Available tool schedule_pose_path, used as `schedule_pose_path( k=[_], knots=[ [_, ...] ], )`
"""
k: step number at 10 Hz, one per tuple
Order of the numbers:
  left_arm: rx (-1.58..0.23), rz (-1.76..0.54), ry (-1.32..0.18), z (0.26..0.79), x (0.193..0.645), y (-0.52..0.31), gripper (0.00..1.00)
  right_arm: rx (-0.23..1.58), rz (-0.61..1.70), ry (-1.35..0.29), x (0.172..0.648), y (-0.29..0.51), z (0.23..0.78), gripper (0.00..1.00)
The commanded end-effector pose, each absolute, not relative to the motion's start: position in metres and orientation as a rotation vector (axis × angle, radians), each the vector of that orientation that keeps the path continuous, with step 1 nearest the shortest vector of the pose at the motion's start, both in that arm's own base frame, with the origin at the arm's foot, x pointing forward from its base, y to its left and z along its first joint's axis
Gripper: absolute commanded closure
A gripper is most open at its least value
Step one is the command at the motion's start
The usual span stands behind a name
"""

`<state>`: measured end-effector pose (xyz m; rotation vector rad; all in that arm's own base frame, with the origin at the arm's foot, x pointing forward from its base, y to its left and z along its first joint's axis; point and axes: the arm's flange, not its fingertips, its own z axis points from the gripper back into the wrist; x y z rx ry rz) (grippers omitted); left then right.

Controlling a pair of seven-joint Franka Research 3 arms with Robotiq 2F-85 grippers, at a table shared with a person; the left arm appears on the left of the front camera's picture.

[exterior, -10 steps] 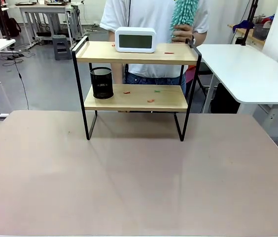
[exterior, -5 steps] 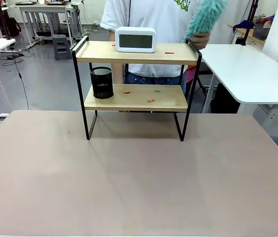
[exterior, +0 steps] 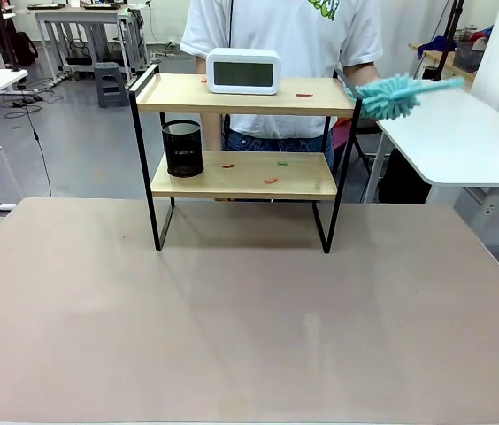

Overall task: Clean the shelf.
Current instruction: Pick up the Duster from the human.

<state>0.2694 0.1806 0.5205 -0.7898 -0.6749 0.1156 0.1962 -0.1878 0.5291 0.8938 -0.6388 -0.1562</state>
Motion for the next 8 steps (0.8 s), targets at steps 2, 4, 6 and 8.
schedule_pose_path(
  k=[2,4,6,8],
  knots=[
    [-0.815,0.101,-0.691,0.519,0.269,0.181,0.00,0.910,-0.127,-0.659,0.197,-0.191,0.530,0.00],
    [-0.815,0.101,-0.691,0.519,0.269,0.181,0.00,0.896,-0.153,-0.637,0.196,-0.188,0.528,0.00],
    [-0.815,0.101,-0.691,0.519,0.269,0.181,0.00,1.027,-0.204,-0.562,0.233,-0.183,0.562,0.00],
    [-0.815,0.101,-0.691,0.519,0.269,0.181,0.00,1.071,-0.319,-0.478,0.295,-0.164,0.600,0.00]
  ],
)
